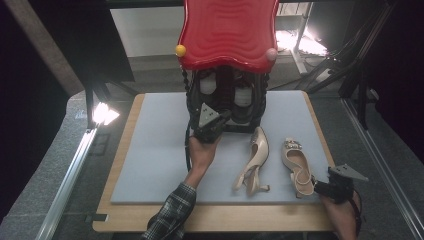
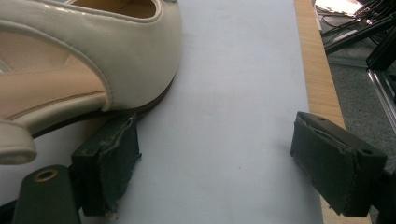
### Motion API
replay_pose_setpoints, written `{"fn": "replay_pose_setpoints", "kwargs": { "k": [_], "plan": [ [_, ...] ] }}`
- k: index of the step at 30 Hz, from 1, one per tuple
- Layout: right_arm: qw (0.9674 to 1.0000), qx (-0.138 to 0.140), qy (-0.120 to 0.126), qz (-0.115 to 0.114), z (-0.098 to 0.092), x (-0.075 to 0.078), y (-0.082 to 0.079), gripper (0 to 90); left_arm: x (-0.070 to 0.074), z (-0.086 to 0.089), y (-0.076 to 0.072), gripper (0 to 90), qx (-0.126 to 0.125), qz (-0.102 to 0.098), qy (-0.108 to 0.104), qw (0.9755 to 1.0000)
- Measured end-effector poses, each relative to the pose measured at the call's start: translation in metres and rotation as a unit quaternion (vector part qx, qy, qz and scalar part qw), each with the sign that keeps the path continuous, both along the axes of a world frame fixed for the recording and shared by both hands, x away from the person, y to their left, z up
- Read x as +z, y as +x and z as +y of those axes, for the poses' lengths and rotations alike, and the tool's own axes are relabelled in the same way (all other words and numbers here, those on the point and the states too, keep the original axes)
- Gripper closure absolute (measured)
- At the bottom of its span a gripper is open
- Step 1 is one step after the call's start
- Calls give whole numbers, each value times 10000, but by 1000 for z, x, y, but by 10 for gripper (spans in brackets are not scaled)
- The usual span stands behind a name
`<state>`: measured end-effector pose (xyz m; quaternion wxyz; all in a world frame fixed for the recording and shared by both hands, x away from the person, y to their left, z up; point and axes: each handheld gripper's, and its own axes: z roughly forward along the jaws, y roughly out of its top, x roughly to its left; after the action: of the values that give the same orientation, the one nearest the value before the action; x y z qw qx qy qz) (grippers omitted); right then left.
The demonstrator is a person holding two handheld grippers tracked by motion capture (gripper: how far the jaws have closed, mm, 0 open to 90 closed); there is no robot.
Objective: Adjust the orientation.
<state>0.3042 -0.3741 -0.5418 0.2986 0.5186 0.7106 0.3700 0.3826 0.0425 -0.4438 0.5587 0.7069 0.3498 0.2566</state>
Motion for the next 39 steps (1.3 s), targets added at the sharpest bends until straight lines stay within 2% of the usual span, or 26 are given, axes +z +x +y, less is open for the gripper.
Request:
{"fn": "replay_pose_setpoints", "kwargs": {
  "k": [5,10,15,22,25,36,39],
  "plan": [
    [10000,-2,2,2,0,0,0,155,-24,-14,-1,899,-170,158,37,9997],
    [10000,-1,1,0,0,0,0,155,-34,-26,8,898,-147,230,117,9996],
    [10000,-1,3,1,0,0,0,155,-39,-34,19,898,22,228,283,9993],
    [10000,-3,6,-1,0,0,0,155,-40,-34,22,899,-3,115,365,9993],
    [10000,-1,1,-1,0,0,0,155,-38,-34,25,899,94,109,376,9992],
    [10000,-7,7,6,0,0,0,155,-29,-38,48,899,274,170,329,9989],
    [10000,-8,8,6,0,0,0,155,-27,-42,56,899,270,161,442,9985]
  ]
}}
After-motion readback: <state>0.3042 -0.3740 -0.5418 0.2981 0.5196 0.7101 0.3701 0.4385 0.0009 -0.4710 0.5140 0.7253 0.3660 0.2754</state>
